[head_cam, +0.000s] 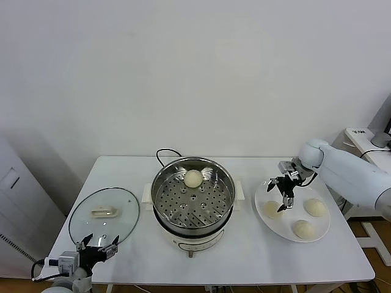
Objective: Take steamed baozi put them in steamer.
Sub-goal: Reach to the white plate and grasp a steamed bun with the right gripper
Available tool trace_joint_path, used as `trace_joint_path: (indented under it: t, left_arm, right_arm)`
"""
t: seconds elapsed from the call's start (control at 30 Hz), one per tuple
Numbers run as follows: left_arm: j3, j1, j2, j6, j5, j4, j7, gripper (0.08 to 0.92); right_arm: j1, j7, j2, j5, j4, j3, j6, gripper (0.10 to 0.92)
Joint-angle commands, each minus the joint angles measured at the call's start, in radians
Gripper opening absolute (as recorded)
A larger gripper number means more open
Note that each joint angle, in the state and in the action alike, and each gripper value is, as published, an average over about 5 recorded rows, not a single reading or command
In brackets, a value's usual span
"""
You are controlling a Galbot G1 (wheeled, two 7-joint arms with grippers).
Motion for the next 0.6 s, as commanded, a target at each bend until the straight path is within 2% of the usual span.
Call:
trace_joint_path:
  t: [0.03, 0.3, 0.6]
  left_arm:
    - [0.0, 0.003, -0.002, -0.001, 0.001, 0.0, 0.0, 0.823]
    - [0.0, 0.005, -0.004, -0.002, 0.003, 0.003, 0.0, 0.823]
    - [0.001, 0.005, -0.003, -0.003, 0.005, 0.002, 0.0, 0.823]
  right_arm:
    - [-0.053, 0.012, 0.003, -0.02, -0.017, 0.031, -0.016, 0.823]
    - [-0.078, 0.018, 0.009, -0.042, -0.036, 0.06, -0.022, 0.783]
    - [-0.102, 0.022, 0.021, -0.043, -0.064, 0.109, -0.025, 0.588]
